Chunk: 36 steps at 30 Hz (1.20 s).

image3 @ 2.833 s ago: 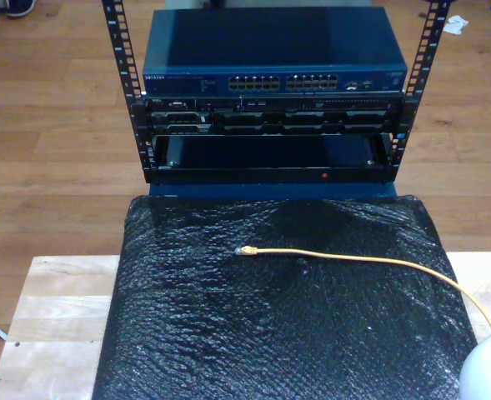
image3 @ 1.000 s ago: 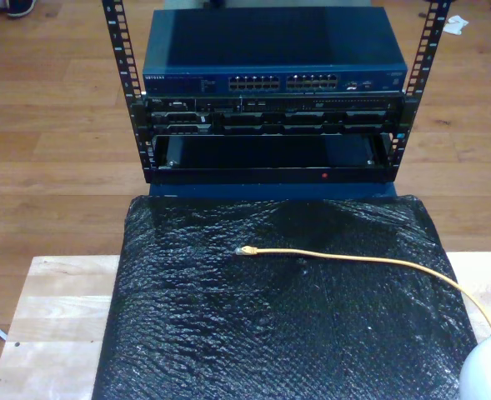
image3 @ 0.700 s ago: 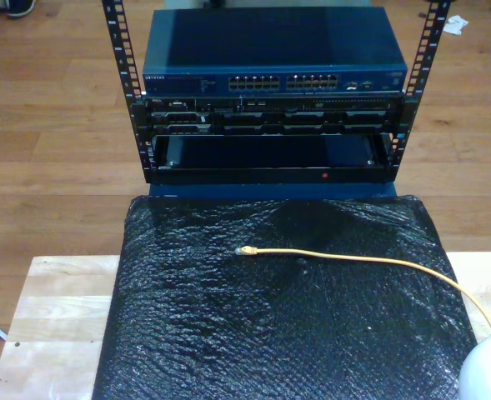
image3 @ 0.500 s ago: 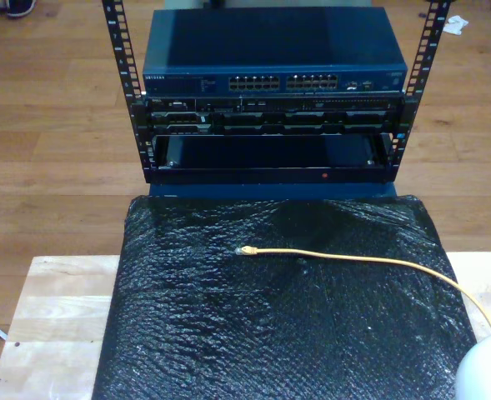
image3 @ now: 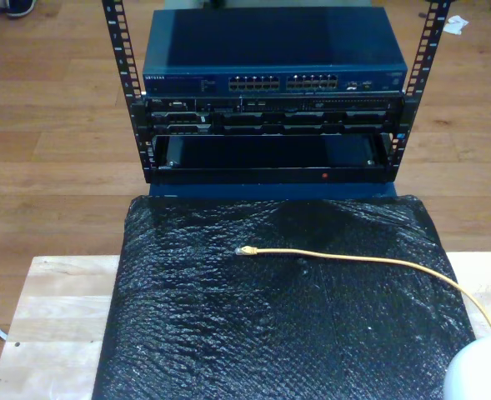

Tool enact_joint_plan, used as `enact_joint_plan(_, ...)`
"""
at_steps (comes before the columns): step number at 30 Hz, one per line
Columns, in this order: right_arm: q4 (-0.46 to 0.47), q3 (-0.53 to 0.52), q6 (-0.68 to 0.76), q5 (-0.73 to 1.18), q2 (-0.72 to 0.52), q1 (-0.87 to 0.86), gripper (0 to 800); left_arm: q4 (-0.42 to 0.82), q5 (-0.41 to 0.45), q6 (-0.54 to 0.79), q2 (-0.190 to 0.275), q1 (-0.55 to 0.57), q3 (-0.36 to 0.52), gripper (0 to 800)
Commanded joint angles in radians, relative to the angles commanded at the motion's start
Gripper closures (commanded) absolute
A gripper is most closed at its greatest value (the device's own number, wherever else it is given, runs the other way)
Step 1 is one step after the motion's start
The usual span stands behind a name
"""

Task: Grab the cable and plug it in

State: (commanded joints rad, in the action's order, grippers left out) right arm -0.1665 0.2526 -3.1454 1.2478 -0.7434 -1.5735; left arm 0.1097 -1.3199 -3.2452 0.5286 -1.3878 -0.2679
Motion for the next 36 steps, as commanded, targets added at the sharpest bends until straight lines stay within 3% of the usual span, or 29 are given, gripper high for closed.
enact_joint_plan(9, -0.009, 0.126, 0.157, 0.091, 0.015, 0.005, 3, -0.112, -0.086, -0.009, -0.005, 0.009, -0.123, 0)
enact_joint_plan(17, -0.097, 0.239, 0.287, 0.187, 0.018, 0.034, 3, -0.161, -0.216, -0.086, -0.002, 0.086, -0.207, 0)
enact_joint_plan(23, -0.107, 0.305, 0.439, 0.232, 0.023, 0.106, 4, -0.201, -0.241, -0.172, -0.002, 0.153, -0.229, 0)
enact_joint_plan(31, -0.11, 0.445, 0.634, 0.353, 0.141, 0.265, 4, -0.27, -0.276, -0.265, 0.0, 0.219, -0.245, 0)
enact_joint_plan(36, -0.198, 0.512, 0.692, 0.416, 0.163, 0.292, 4, -0.29, -0.276, -0.331, 0.0, 0.275, -0.256, 0)
